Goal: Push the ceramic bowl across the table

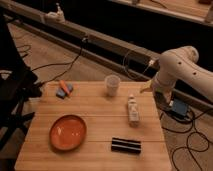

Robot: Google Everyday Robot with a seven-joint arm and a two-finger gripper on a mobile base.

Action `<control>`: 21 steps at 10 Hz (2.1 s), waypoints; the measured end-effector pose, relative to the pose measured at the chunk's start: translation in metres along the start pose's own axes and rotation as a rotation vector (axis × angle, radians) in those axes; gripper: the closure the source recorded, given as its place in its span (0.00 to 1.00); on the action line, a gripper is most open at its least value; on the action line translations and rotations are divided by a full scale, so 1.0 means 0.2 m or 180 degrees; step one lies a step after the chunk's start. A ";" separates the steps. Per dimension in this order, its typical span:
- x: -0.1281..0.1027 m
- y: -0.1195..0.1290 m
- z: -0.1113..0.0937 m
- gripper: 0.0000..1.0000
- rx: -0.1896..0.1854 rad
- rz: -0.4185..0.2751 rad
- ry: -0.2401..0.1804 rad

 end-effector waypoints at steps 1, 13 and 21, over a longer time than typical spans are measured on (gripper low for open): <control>0.00 0.00 0.00 0.20 0.0000 0.0000 0.0000; 0.00 0.00 0.00 0.57 0.0001 0.0001 0.0001; 0.06 0.26 0.15 1.00 -0.0343 -0.0148 0.0282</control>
